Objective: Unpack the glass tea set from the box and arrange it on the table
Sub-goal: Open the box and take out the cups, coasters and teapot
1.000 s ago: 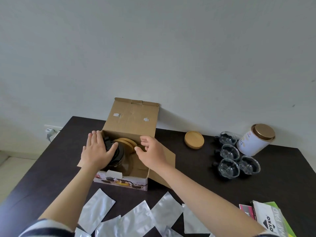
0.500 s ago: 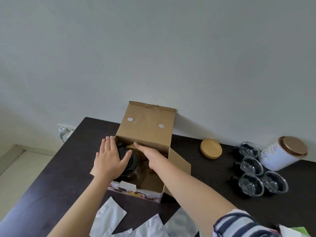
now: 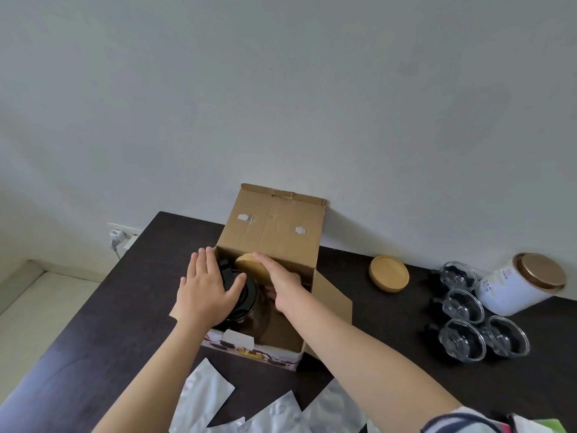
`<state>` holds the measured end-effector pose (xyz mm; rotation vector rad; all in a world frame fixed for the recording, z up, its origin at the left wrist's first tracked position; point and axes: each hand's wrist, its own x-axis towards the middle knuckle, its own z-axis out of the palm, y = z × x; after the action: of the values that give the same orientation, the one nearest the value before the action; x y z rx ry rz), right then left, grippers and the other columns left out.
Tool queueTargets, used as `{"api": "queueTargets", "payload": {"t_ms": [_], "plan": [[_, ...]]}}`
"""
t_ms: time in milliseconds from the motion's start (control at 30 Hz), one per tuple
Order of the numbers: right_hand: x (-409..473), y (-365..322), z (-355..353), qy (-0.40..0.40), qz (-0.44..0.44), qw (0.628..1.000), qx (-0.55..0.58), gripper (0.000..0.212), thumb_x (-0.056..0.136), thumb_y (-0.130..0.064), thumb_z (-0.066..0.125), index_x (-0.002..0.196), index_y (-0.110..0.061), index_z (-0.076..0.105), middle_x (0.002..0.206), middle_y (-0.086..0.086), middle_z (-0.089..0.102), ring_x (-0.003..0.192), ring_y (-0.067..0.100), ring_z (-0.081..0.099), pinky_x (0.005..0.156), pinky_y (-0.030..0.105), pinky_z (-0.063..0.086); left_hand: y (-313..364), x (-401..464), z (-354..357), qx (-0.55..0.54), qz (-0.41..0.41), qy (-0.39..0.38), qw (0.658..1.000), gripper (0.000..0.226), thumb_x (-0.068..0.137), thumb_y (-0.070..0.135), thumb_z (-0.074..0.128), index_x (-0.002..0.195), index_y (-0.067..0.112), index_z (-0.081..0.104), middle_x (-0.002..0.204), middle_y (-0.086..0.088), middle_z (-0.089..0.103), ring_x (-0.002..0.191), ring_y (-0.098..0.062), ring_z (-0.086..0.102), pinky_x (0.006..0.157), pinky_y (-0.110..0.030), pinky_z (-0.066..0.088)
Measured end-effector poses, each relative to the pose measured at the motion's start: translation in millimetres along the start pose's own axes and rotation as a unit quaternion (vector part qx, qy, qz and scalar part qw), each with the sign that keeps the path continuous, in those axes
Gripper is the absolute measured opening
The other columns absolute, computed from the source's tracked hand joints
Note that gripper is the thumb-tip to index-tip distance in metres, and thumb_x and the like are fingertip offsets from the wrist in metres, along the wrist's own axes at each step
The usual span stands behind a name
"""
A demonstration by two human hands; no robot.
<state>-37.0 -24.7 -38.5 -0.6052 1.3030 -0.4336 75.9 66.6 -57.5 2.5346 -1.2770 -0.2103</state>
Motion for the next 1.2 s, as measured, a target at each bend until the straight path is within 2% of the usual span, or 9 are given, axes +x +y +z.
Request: {"api": "queueTargets", "payload": {"t_ms": [67,233,300,433,533,667,733,900,1200], "plan": [[-14,-9,-6,-0.016,-0.017,1.0,0.004,0.105,0.052,-0.05,0.088,0.136,-0.012,0.038,0.123,0.01,0.054,0.113,0.027,0.054,0.097,0.039,0.043,0,-1,-1,-0.001,0.0,0.0,1.0,0.09,0.087,0.069,0.031,0.152,0.012,0.007,0.16,-0.006,0.009,0.147,-0.024,0.004,0.114,-0.052,0.022],[-56,-35,-49,-0.096,-0.066,0.99,0.076,0.086,0.048,-0.048,0.085,0.116,-0.015,0.043,0.117,0.014,0.054,0.11,0.026,0.051,0.109,0.048,0.031,1,-1,-3,0.005,0.0,-0.003,1.0,0.089,0.088,0.068,0.031,0.152,0.011,0.005,0.16,-0.006,0.009,0.147,-0.024,0.005,0.114,-0.05,0.022],[-64,-38,-80,-0.085,-0.106,0.987,0.091,0.077,0.045,-0.047,0.082,0.106,-0.015,0.047,0.116,0.013,0.055,0.112,0.025,0.051,0.11,0.048,0.031,-1,-1,-2,0.007,0.0,-0.005,1.0,0.09,0.087,0.068,0.03,0.152,0.011,0.005,0.16,-0.007,0.008,0.147,-0.024,0.005,0.114,-0.051,0.022],[-52,-31,-144,0.09,-0.167,0.981,0.048,0.077,0.051,-0.049,0.085,0.109,-0.013,0.05,0.106,0.004,0.055,0.102,0.021,0.051,0.092,0.037,0.045,-1,0,-3,0.006,0.003,-0.005,1.0,0.091,0.087,0.068,0.031,0.151,0.009,0.006,0.16,-0.008,0.01,0.147,-0.025,0.006,0.113,-0.052,0.024],[-32,-13,-182,0.223,-0.168,0.96,0.011,0.065,0.059,-0.044,0.087,0.105,-0.009,0.058,0.095,0.001,0.06,0.086,0.015,0.054,0.074,0.031,0.043,1,-1,-4,0.009,0.006,-0.004,1.0,0.091,0.087,0.068,0.032,0.151,0.008,0.007,0.159,-0.009,0.012,0.147,-0.026,0.007,0.113,-0.052,0.025],[-3,21,-212,0.316,-0.175,0.925,-0.119,0.097,0.039,-0.061,0.086,0.118,-0.012,0.058,0.119,0.007,0.055,0.109,0.027,0.055,0.085,0.041,0.052,3,-2,-5,0.006,0.004,-0.007,1.0,0.091,0.087,0.068,0.032,0.151,0.008,0.007,0.159,-0.009,0.012,0.147,-0.026,0.007,0.114,-0.052,0.025],[5,32,-221,0.341,-0.2,0.901,-0.177,0.101,0.045,-0.056,0.088,0.127,-0.009,0.051,0.129,0.011,0.044,0.121,0.031,0.044,0.094,0.044,0.048,3,-2,-5,0.007,0.002,-0.009,1.0,0.091,0.087,0.068,0.032,0.151,0.008,0.007,0.159,-0.009,0.011,0.147,-0.025,0.007,0.114,-0.052,0.025],[21,46,-229,0.344,-0.23,0.875,-0.252,0.096,0.048,-0.047,0.091,0.124,-0.007,0.047,0.132,0.014,0.036,0.123,0.034,0.037,0.093,0.044,0.044,2,-2,-4,0.011,-0.002,-0.012,1.0,0.091,0.087,0.069,0.031,0.151,0.008,0.006,0.159,-0.009,0.011,0.147,-0.025,0.007,0.114,-0.051,0.025],[35,63,-230,0.353,-0.246,0.847,-0.311,0.114,0.059,-0.04,0.089,0.145,0.0,0.024,0.143,0.02,0.031,0.133,0.039,0.025,0.102,0.051,0.037,1,-1,-3,0.016,-0.004,-0.008,1.0,0.091,0.087,0.069,0.032,0.151,0.01,0.007,0.159,-0.008,0.012,0.147,-0.025,0.007,0.114,-0.051,0.026]]}}
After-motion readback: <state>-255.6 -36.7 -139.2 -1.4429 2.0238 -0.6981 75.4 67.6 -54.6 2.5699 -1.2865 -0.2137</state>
